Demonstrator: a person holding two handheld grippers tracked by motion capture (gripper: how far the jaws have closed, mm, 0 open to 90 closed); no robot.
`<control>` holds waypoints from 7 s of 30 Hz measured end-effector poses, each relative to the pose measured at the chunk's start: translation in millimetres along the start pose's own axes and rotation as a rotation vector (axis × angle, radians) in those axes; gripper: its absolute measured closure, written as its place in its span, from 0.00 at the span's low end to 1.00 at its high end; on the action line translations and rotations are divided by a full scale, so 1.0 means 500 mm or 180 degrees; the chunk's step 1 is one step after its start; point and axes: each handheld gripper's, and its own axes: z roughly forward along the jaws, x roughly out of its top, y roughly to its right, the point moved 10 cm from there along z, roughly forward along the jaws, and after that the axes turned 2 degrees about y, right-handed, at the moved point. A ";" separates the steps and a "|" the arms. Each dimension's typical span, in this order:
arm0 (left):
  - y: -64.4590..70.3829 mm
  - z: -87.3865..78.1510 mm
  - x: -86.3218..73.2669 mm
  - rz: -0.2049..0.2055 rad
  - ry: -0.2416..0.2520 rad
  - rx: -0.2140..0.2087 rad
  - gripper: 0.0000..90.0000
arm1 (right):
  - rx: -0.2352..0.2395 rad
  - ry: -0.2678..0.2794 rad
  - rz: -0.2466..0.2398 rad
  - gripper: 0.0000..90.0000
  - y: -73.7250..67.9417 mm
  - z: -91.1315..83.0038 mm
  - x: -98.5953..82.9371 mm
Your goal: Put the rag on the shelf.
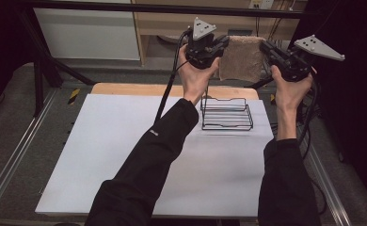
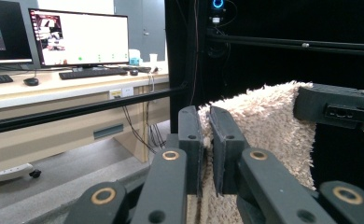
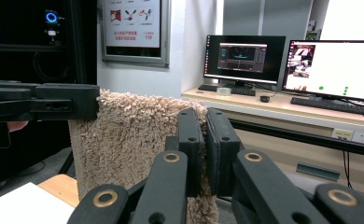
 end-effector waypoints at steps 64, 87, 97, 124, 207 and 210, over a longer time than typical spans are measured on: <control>0.003 0.020 -0.145 0.0202 -0.0234 -0.0162 0.92 | 0.0166 -0.0362 -0.0089 0.95 0.028 0.010 -0.145; 0.046 -0.018 -0.190 0.0313 -0.0581 -0.0355 0.89 | 0.0226 -0.0633 -0.0071 0.93 0.001 -0.049 -0.183; 0.042 -0.038 -0.167 0.0121 -0.0610 -0.0433 0.78 | 0.0282 -0.0675 -0.0061 0.94 -0.004 -0.056 -0.207; 0.048 -0.020 -0.227 0.0056 -0.1081 -0.0545 1.00 | 0.0389 -0.0743 -0.0099 0.81 -0.020 -0.074 -0.203; -0.094 -0.319 -0.381 -0.0142 -0.1456 -0.0176 0.19 | 0.0474 -0.1172 0.0509 0.04 -0.106 -0.128 -0.296; -0.111 -0.357 -0.400 -0.0165 -0.1466 -0.0091 0.19 | 0.0493 -0.1213 0.0515 0.03 -0.122 -0.130 -0.310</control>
